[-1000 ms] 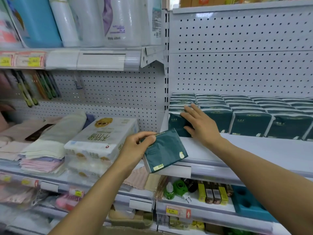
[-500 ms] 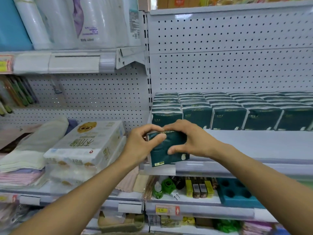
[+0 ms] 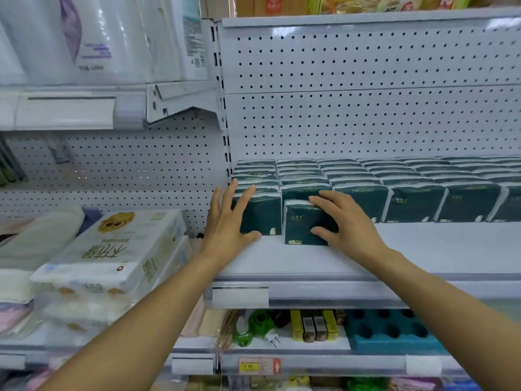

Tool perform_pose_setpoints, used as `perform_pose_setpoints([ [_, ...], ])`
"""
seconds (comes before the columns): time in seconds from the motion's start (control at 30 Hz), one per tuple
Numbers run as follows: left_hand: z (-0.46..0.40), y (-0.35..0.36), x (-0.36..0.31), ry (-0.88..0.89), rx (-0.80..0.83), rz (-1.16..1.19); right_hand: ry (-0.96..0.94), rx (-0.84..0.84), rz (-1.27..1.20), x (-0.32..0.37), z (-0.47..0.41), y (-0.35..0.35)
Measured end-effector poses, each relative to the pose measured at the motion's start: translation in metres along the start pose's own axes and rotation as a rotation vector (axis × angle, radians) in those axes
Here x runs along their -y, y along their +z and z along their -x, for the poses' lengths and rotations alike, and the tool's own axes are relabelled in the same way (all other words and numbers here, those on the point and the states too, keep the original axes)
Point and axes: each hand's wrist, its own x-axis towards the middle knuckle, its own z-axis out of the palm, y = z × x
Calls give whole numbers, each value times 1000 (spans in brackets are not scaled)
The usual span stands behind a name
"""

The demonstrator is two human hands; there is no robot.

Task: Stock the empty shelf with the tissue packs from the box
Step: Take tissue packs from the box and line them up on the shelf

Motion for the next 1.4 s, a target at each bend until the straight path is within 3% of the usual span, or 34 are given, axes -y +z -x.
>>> perform_pose_setpoints([
  [0.6,-20,18,0,-7,-7,-8,6,54,237,-13,-35,18],
  [0.9,-10,2,-6,25,-29,-213,73,36,332,18,-24,9],
  [1.13,62,-24,-11,209,-258,-278,-32,-190,265,85,24,-12],
  [1.4,196,-48,20,220,-254,-256,-117,-110,194,174,126,3],
])
